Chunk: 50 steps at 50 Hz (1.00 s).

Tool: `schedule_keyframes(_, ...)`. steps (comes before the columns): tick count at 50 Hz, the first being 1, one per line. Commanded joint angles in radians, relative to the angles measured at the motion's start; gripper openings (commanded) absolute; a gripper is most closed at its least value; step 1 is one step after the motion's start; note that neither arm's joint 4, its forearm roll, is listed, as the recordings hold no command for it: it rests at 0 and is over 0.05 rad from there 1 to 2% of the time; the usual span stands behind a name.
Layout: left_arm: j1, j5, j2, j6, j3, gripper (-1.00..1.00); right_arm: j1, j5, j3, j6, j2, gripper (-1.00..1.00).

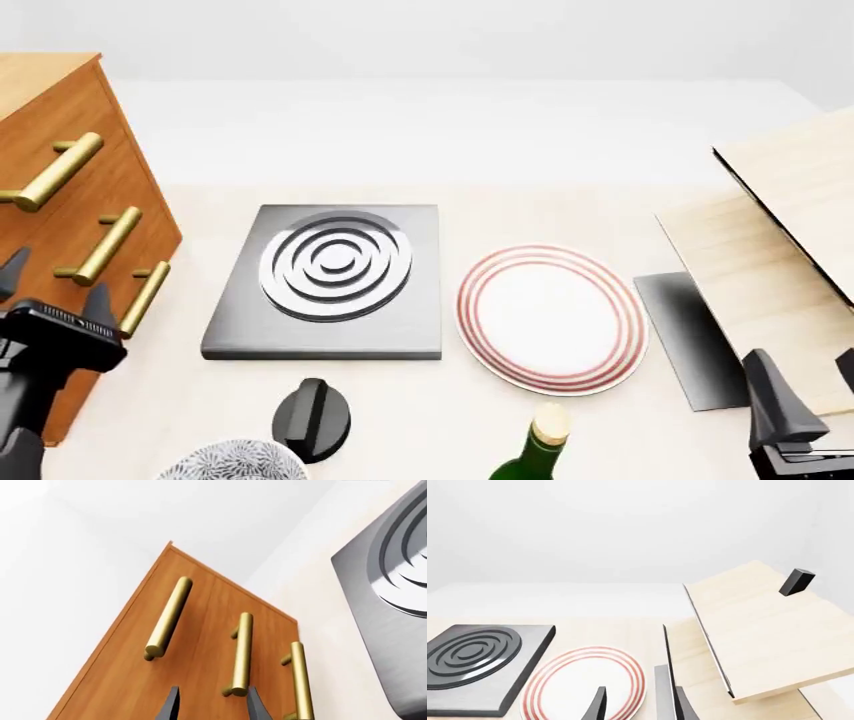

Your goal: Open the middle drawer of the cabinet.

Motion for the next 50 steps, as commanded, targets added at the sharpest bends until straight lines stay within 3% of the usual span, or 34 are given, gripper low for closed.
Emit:
schedule_keyframes(1, -0.013, -0.003, 0.060, -0.002, -0.050, 1.00, 0.000, 0.000, 0.000, 0.000, 0.000, 1.00)
schedule_keyframes(27, -0.016, -0.003, 0.274, -0.054, -0.171, 1.00, 0.000, 0.000, 0.000, 0.000, 0.000, 1.00)
schedule_keyframes(50, 0.092, -0.003, 0.380, 0.012, -0.267, 1.00, 0.000, 0.000, 0.000, 0.000, 0.000, 1.00)
